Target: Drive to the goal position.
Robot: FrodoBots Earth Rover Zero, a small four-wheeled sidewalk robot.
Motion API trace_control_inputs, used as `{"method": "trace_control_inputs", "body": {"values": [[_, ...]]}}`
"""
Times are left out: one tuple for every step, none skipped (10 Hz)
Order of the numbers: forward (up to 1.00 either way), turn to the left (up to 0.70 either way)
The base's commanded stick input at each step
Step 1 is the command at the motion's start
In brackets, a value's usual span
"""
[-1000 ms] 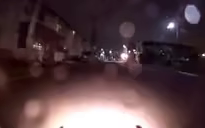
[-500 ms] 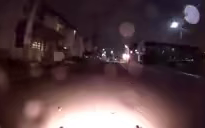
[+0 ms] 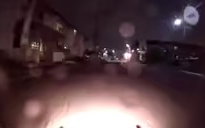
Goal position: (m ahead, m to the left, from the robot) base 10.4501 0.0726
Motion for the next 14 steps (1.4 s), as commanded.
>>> {"method": "trace_control_inputs", "body": {"values": [[0.70, 0.00], [0.70, 0.00], [0.70, 0.00], [0.70, 0.00], [0.70, 0.00], [0.70, 0.00], [0.70, 0.00], [0.70, 0.00], [0.70, 0.00], [0.70, 0.00], [0.70, 0.00], [0.70, 0.00], [0.70, 0.00], [0.70, 0.00]]}}
